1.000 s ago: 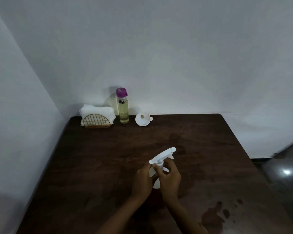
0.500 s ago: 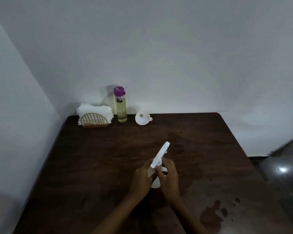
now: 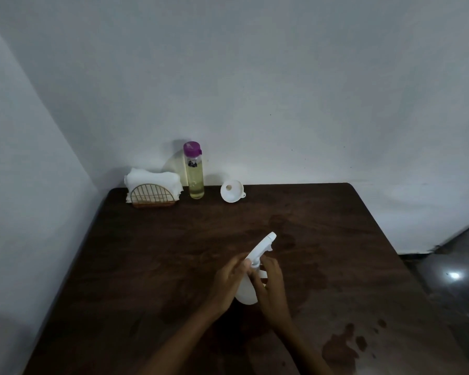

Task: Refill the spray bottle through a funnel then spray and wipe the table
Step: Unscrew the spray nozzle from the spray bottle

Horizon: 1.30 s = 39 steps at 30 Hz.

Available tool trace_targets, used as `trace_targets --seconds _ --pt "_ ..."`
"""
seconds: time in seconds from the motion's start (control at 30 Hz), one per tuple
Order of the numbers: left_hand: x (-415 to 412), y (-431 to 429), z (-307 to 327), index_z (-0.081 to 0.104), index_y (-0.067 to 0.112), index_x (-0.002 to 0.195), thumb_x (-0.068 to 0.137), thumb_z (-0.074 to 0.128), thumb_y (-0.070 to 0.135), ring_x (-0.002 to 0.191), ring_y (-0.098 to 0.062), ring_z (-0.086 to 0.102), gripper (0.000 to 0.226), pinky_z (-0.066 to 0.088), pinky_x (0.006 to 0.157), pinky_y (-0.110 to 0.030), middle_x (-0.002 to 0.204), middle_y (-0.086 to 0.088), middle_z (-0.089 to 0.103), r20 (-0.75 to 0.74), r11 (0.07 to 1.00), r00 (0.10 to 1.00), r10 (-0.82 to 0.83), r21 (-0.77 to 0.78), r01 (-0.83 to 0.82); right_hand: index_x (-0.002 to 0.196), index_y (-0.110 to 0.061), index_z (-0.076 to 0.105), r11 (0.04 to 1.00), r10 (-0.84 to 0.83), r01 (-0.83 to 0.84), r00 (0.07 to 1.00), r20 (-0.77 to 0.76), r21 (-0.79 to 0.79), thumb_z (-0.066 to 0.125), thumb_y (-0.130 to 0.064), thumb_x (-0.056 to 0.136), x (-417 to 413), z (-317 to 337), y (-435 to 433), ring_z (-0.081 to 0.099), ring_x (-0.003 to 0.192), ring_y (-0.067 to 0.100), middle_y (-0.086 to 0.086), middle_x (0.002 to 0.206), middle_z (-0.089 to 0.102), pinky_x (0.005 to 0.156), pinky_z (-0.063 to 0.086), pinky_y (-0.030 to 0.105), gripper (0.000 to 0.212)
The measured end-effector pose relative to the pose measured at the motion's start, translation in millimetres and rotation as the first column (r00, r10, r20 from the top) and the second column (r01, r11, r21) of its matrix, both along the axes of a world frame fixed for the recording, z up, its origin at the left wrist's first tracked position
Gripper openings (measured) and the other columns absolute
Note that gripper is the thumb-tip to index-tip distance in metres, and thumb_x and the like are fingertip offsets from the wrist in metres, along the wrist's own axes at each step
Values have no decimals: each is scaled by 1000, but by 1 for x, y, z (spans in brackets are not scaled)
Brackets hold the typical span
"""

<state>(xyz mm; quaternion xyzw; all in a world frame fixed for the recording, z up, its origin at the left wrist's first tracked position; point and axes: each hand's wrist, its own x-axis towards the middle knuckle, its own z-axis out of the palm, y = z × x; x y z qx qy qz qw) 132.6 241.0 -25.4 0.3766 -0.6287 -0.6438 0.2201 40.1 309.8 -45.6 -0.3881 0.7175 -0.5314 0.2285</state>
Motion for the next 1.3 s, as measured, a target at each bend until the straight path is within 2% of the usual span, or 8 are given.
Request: trace_targets --seconds 0.1,0.33,0.5,0.63,0.73,0.97,1.07,1.3 --pt "0 0 -1 63 25 109 87 52 50 103 -4 61 34 44 89 -20 106 5 69 0 1000 1000 16 7 -16 114 -26 52 1000 -29 28 993 117 9 55 -68 66 2 9 0 58 100 5 -12 108 60 78 50 24 64" --pt "0 2 -1 61 24 114 85 48 54 109 -6 58 44 42 87 -17 113 6 65 -14 999 999 29 34 -28 100 -31 56 998 -55 56 992 111 -13 66 -32 85 3 12 0 62 93 2 -11 98 66 77 52 23 18" --pt "-1 3 2 63 30 104 84 49 54 107 -7 59 34 44 88 -20 109 6 67 -28 999 999 41 37 -40 103 -36 56 999 -39 40 986 162 0 57 -54 78 5 12 6 61 97 3 -12 103 64 74 50 20 31" --pt "0 4 3 61 32 102 91 47 41 104 -7 60 20 43 82 -17 106 6 67 -22 998 999 43 40 -42 110 -25 54 999 -48 44 980 195 26 71 -36 77 3 20 3 58 96 -5 -12 103 63 78 51 21 39" --pt "-1 4 2 62 25 109 90 47 46 106 -8 59 32 43 86 -19 110 4 66 -24 998 998 59 36 -58 107 -23 56 998 -55 52 987 153 22 69 -26 82 1 19 1 58 96 -5 -13 100 63 76 48 20 29" --pt "-2 5 2 62 33 101 93 46 34 106 -5 58 18 43 86 -18 109 8 66 -9 998 998 62 26 -61 105 -41 54 1000 -10 8 984 176 13 54 -55 81 5 14 5 59 98 2 -9 107 62 79 51 26 28" --pt "-1 5 2 63 32 100 93 46 33 102 -4 61 18 45 86 -19 105 7 68 -16 997 997 70 31 -69 102 -41 49 1000 -16 14 980 196 13 57 -68 67 8 20 2 59 98 3 -10 104 62 81 51 27 45" --pt "-2 5 3 63 30 101 94 45 30 103 -6 60 18 45 85 -18 105 6 67 -31 998 997 65 5 -65 103 -33 53 999 -44 44 993 106 0 55 -57 76 5 11 -2 62 95 9 -7 100 64 78 54 36 36"
